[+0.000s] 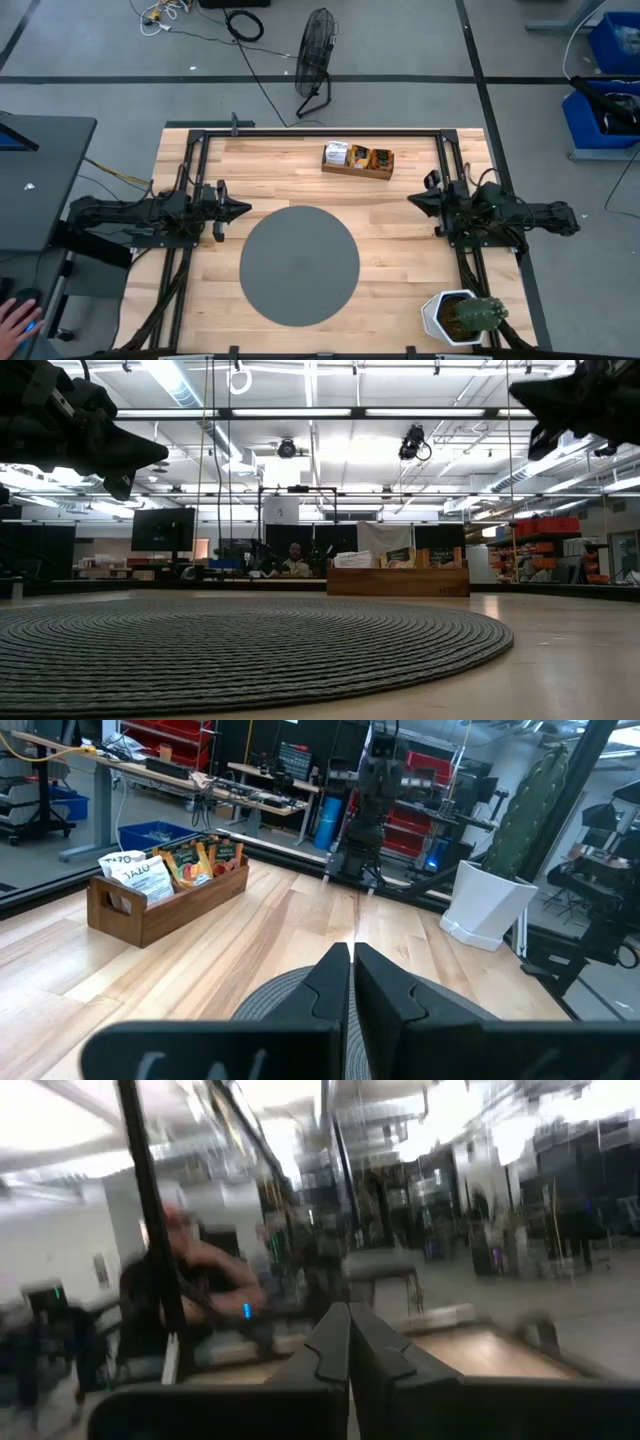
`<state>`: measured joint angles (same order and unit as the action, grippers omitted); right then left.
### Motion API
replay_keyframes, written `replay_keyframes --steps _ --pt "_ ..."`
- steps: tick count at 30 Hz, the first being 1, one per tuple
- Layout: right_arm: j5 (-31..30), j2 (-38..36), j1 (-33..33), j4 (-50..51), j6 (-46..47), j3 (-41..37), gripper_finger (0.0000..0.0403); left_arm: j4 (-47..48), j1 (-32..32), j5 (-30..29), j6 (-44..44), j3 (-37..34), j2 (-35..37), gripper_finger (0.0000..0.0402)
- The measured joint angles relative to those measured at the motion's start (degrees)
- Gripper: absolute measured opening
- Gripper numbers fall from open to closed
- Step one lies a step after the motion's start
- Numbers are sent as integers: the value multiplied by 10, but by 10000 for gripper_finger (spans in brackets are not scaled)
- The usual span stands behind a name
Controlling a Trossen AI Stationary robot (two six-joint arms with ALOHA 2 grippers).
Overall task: Pick & Place Tea
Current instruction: Return to Home Position
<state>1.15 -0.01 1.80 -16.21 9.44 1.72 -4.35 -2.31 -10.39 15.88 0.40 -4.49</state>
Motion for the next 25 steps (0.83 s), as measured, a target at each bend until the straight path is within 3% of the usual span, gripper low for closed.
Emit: replay_keyframes --steps 25 --pt "38 0 0 117 -28 -8 4 -1 0 0 0 0 0 23"
